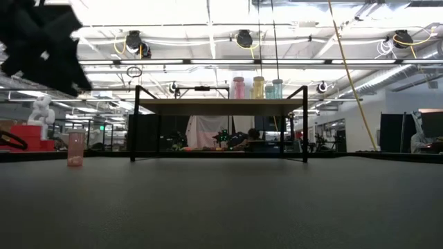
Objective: Pick and place medicine bottles onto shelf by color
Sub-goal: Put the top left orange pill bottle on the shelf
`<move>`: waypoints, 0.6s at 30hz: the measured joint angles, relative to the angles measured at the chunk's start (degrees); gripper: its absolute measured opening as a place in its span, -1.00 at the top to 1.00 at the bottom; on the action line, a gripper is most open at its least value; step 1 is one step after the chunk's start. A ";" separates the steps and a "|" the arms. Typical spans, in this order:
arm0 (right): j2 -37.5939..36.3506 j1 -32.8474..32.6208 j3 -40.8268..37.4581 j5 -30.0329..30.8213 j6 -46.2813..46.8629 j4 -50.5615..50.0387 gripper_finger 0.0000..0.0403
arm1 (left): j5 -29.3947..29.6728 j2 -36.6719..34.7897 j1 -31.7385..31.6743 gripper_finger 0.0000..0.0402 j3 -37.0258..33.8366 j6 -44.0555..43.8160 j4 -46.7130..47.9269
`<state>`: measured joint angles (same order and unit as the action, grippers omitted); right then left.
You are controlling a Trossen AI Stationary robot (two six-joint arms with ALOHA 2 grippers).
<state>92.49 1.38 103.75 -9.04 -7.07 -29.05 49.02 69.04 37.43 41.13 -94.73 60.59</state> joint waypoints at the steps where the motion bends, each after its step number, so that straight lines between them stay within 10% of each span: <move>1: -0.13 0.22 -0.81 -0.07 0.95 1.44 -0.09 | -0.44 0.00 0.60 -0.17 -0.98 -0.89 0.08; 18: -0.12 5.10 -7.17 -1.44 13.53 12.51 -0.09 | -2.92 0.00 8.38 -0.17 -20.80 -4.16 -18.40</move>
<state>92.38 6.48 96.57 -10.48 6.46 -16.54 46.10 69.04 45.81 20.33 -98.89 42.18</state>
